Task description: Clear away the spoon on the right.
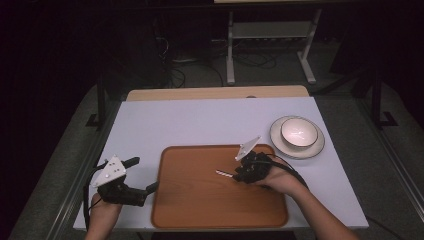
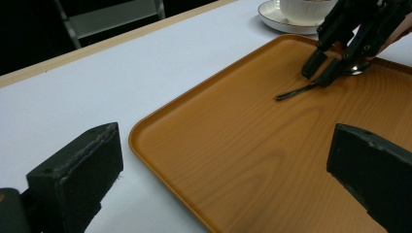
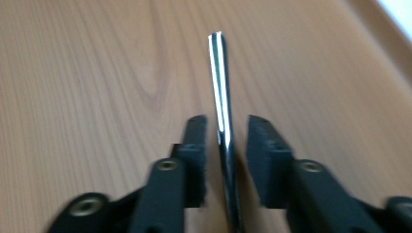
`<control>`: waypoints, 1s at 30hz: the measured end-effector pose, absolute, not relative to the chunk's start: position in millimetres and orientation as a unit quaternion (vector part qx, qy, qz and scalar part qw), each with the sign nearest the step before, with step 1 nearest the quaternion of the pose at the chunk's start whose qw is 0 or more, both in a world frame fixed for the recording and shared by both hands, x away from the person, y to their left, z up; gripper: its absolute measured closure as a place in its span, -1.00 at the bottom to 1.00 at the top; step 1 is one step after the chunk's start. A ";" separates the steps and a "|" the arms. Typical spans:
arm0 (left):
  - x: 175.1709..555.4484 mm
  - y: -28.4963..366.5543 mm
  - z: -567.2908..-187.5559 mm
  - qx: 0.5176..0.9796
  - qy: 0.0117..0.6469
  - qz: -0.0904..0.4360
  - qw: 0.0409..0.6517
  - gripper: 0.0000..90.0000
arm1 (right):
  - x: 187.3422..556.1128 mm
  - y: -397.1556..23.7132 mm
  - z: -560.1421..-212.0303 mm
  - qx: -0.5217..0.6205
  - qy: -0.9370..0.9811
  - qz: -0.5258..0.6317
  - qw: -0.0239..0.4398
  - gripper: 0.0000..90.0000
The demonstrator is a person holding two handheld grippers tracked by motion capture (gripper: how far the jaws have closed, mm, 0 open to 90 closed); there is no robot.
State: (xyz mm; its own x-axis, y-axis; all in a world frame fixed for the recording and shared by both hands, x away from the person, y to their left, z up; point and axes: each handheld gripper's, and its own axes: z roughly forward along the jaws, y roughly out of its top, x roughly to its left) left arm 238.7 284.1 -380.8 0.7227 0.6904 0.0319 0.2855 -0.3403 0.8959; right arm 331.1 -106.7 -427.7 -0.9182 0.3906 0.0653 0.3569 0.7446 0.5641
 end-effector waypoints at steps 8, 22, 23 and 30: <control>236.4 285.6 -380.4 0.793 0.307 0.209 0.483 -1.00 | 330.1 -114.2 -419.6 0.224 0.913 0.336 0.063 -0.45; 236.0 286.2 -380.0 0.792 0.308 0.212 0.483 -1.00 | 305.9 -162.6 -386.5 0.284 0.839 0.441 0.143 -0.71; 236.0 286.1 -379.9 0.792 0.307 0.213 0.482 -1.00 | 303.1 -167.4 -384.8 0.287 0.833 0.450 0.147 -0.70; 235.3 285.1 -379.7 0.794 0.305 0.213 0.482 -1.00 | 292.7 -194.4 -378.2 0.303 0.802 0.485 0.175 -0.71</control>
State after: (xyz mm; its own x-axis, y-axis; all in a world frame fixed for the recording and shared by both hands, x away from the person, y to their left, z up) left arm 235.3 285.1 -379.7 0.7240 0.6884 0.0441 0.2787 -0.3504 0.8942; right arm 292.7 -194.4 -378.2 -0.7548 0.6558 0.0137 0.3170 0.3465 0.8829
